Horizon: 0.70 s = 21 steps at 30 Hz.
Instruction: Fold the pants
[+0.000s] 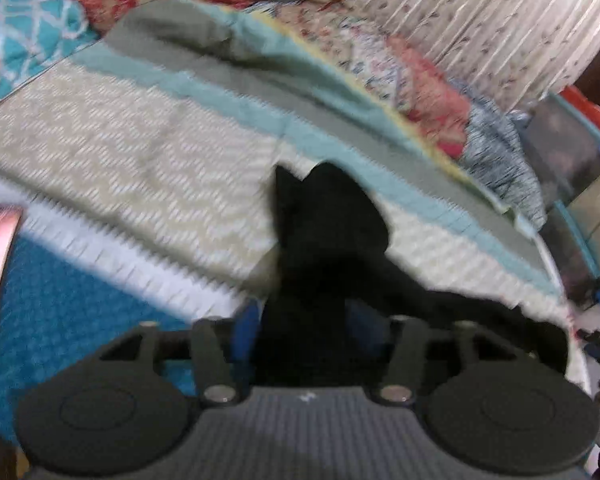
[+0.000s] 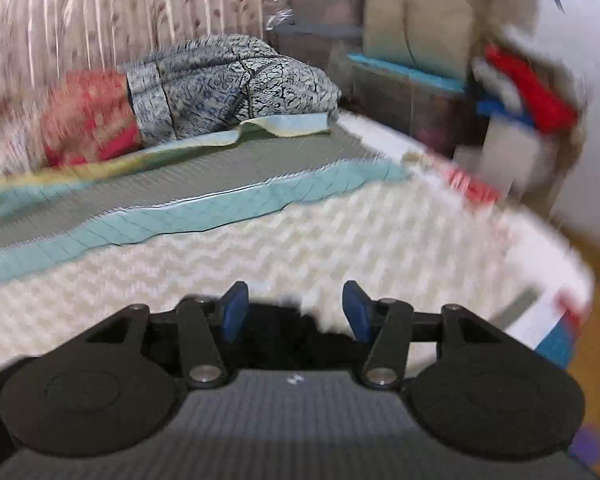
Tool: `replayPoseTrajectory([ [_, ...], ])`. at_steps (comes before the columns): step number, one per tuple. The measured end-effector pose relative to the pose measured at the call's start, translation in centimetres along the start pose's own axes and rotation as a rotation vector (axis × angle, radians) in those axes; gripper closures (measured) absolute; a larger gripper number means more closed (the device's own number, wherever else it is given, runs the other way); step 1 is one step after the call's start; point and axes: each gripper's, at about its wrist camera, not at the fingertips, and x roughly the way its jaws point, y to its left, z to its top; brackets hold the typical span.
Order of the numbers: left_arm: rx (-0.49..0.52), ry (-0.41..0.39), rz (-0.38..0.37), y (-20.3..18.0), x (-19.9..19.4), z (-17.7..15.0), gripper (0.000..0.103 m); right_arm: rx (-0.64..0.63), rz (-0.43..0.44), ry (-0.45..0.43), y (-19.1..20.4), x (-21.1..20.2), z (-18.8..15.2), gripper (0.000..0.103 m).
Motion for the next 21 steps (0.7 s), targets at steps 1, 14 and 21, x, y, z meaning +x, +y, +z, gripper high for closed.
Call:
replayPoseTrajectory([
  [1,-0.009,0.026,-0.009,0.6,0.0,-1.0,0.046,0.045,0.016,-0.024,-0.4,-0.6,-1.2,0.049],
  [14,0.124,0.161,-0.062,-3.9,6.2,-7.0,0.039,0.106,0.451,0.162,6.7,-4.4,-8.6,0.048],
  [21,-0.070,0.094,-0.176,0.1,2.2,-1.0,0.085,0.109,0.353,0.140,4.6,-4.8,-7.6,0.048],
])
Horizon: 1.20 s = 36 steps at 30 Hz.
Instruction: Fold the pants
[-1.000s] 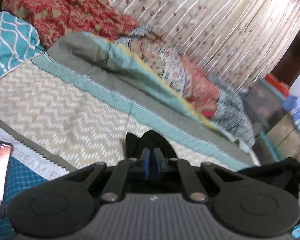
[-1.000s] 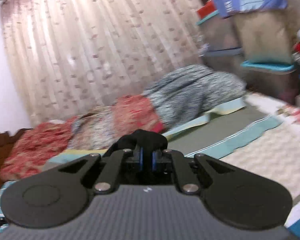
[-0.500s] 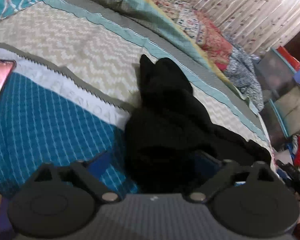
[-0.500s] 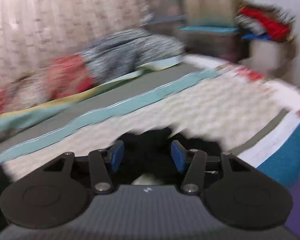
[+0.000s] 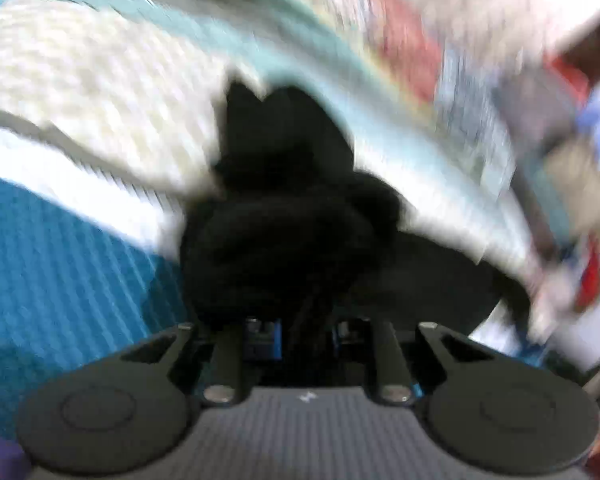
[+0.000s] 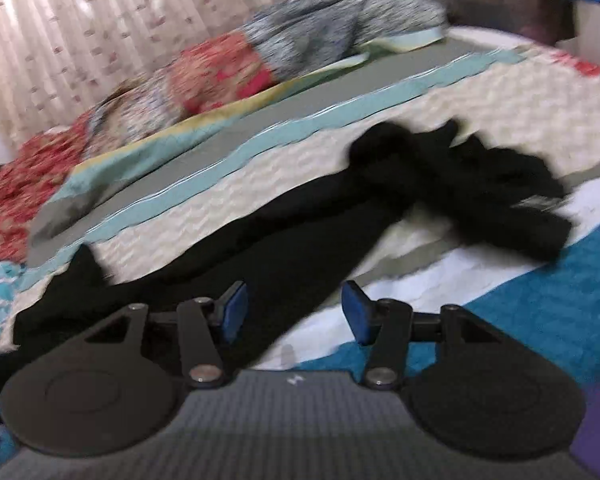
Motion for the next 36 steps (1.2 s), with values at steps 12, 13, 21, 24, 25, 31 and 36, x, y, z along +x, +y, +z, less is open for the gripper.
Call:
replayPoseTrajectory([
  [12,-0.154,-0.067,0.191,6.3,-4.9,-0.6,0.085,0.467,-0.043,-0.082,-10.9,0.0,0.3,0.044],
  [13,-0.151,-0.064,0.207,6.3,-4.4,-1.0,0.085,0.484,-0.053,-0.067,-11.1,0.5,0.0,0.044],
  [21,-0.144,-0.069,0.221,6.2,-4.1,-0.9,0.085,0.601,-0.023,-0.069,-12.8,2.4,0.3,0.097],
  [24,-0.148,-0.068,0.216,6.2,-4.5,-1.0,0.085,0.610,-0.019,-0.094,-12.6,0.9,1.2,0.097],
  [25,-0.145,-0.071,0.209,6.1,-4.9,-1.1,0.085,0.604,0.002,-0.129,-12.3,-0.5,1.7,0.097],
  [31,-0.125,-0.081,0.199,5.9,-6.1,-0.8,0.085,0.470,0.045,-0.434,-10.2,-8.2,9.3,0.097],
  [36,-0.177,-0.073,0.232,6.5,-5.2,-0.6,0.085,0.325,-0.066,-0.389,-8.9,-2.8,16.3,0.076],
])
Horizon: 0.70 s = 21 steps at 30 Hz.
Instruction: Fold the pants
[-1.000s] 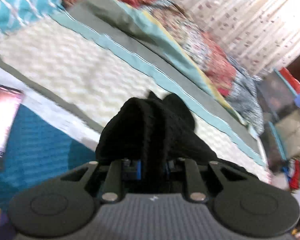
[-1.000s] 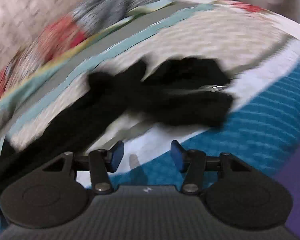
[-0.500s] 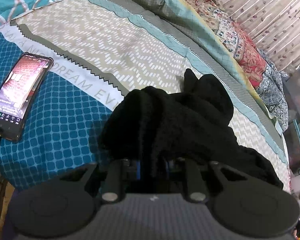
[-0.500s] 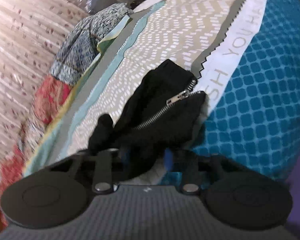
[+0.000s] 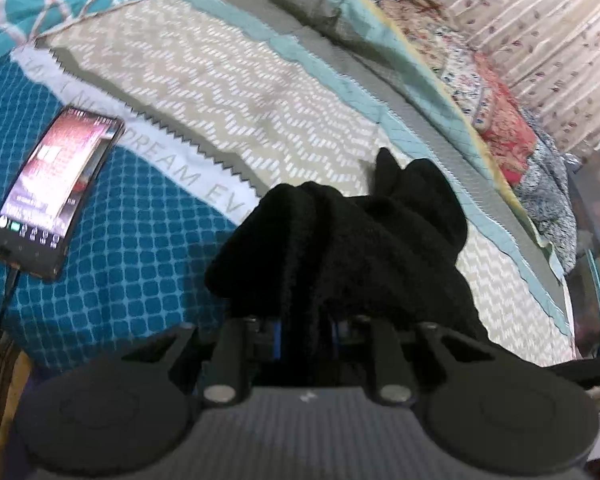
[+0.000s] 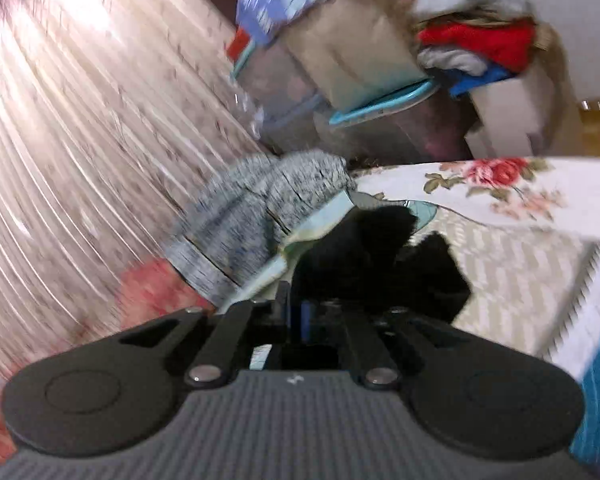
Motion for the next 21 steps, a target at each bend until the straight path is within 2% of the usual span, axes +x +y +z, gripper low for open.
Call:
replayPoseTrajectory([
  [1,-0.003,0.002,0.008,-0.1,0.2,-0.1,0.085,-0.054,-0.017,0.053,0.2,2.4,-0.3,0.059],
  [2,-0.001,0.001,0.009,-0.1,0.2,-0.1,0.085,-0.091,-0.047,0.089,-0.1,4.0,-0.9,0.058],
  [4,0.003,-0.004,0.007,-0.2,0.0,-0.1,0.085,-0.131,-0.115,0.103,-1.0,5.0,-2.7,0.058],
  [7,0.011,0.005,0.014,-0.2,0.3,0.1,0.085,-0.045,-0.034,0.110,-4.4,3.0,-5.1,0.058],
  [8,0.013,0.011,0.020,-0.2,0.5,0.3,0.085,-0.027,-0.030,0.114,-5.2,2.5,-5.7,0.058],
  [10,0.013,0.018,0.026,-0.4,0.9,0.6,0.085,-0.014,-0.054,0.114,-7.6,1.1,-7.2,0.058],
  [13,0.022,0.019,0.031,-0.8,1.0,0.9,0.085,0.010,-0.099,0.167,-10.3,0.4,-8.7,0.059],
  [16,0.027,0.018,0.036,-1.1,0.6,0.9,0.085,0.070,-0.113,0.171,-11.1,0.7,-8.5,0.060],
  [21,0.016,0.023,0.042,-1.2,0.0,0.7,0.085,0.066,-0.134,0.188,-10.4,5.0,-7.7,0.058],
])
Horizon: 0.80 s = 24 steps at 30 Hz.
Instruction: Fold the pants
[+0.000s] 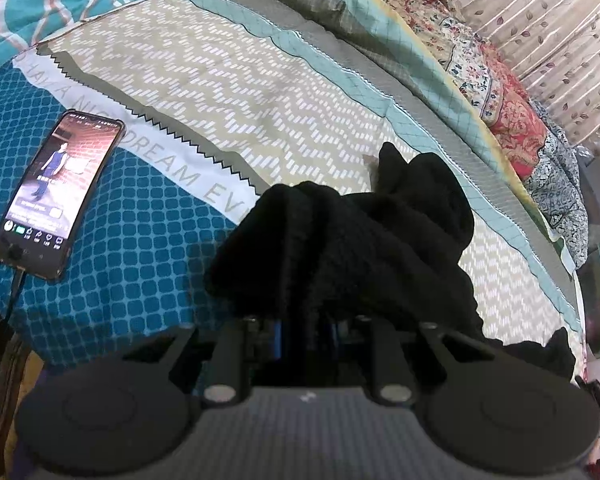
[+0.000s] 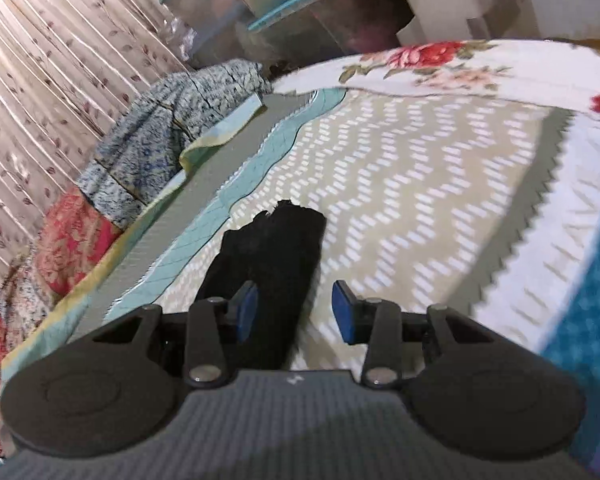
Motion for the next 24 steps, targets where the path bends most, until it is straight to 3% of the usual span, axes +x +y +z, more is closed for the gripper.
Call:
replayPoseTrajectory([
  [2,-0.008,0.008,0.007,-0.2,-0.1,0.0,0.085,0.032,-0.009,0.026,0.1,2.1,0.2,0.065],
  [3,-0.011,0.010,0.007,-0.3,-0.3,0.2,0.085,0.057,-0.002,0.061,0.3,3.0,0.1,0.098],
  [5,-0.010,0.009,-0.001,-0.8,-0.7,0.9,0.085,0.065,-0.033,0.088,1.2,3.7,0.5,0.096],
  [10,0.044,-0.010,-0.059,-4.4,-1.5,5.8,0.086,0.015,0.034,-0.039,5.7,0.8,6.5,0.097],
  [16,0.055,-0.157,-0.228,-10.4,-3.8,13.3,0.086,-0.018,0.043,-0.191,10.2,-4.4,13.1,0.097],
  [20,0.090,-0.151,-0.265,-10.1,-4.9,11.8,0.086,-0.067,0.040,-0.229,8.6,-7.5,12.9,0.097],
  [24,0.063,-0.016,-0.202,-5.6,-2.7,6.0,0.086,-0.014,0.028,-0.170,2.5,-8.7,10.3,0.097],
])
